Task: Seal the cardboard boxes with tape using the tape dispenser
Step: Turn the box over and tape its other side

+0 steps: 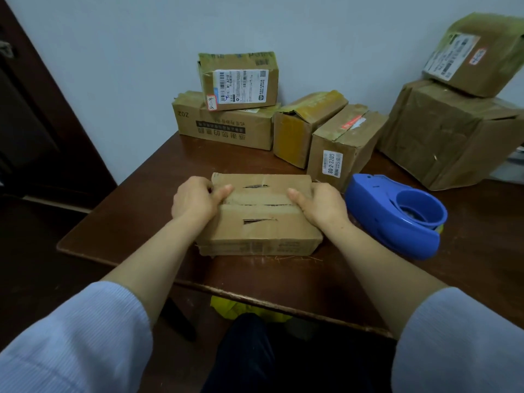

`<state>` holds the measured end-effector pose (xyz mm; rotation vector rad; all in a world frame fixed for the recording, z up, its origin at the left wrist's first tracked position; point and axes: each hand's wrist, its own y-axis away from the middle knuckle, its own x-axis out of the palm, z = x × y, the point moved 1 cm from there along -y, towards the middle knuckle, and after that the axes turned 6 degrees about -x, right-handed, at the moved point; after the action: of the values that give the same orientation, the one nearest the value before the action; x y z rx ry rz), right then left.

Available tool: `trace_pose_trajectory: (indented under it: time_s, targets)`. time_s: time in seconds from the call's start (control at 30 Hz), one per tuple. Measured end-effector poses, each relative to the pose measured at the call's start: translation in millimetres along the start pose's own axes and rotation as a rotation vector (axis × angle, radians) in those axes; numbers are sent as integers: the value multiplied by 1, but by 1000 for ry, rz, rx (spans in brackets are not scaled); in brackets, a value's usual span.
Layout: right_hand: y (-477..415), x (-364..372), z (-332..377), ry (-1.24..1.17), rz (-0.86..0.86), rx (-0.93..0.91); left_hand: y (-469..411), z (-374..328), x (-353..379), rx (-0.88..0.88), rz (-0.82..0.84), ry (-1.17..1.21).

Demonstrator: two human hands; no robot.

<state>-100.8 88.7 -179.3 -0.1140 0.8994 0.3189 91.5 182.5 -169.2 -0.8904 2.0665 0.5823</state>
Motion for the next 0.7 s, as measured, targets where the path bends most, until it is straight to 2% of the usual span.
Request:
trace_pose_trajectory:
  time_s: [0.1,0.17,0.23,0.27,0.3,0.33,0.4,0.53,0.6,0.7]
  targets:
    - [4,-10,-2,55,2,-35,2,4,-3,18,-6,30]
    - [10,-19,4,218,-17,-108,11,-2,-6,111,-57,-95]
    - [22,-20,16,454,19,-290,24,-10,-6,456,-135,-296]
    - [29,-15,23,510,91,-397,30,-12,-2,645,-99,-367]
    - [37,-7,29,533,190,-473,37,-12,3,754,7,-415]
    - [43,2,32,543,274,-514,41,-10,9,773,118,-465]
    - [45,9,28,537,337,-540,43,-2,17,726,247,-542]
    - [40,-22,4,418,310,-614,31,13,-1,691,265,-667]
    - [45,-32,-10,313,249,-616,27,20,-11,643,254,-669]
    - [50,-31,-12,201,9,-486,31,19,-13,494,237,-405]
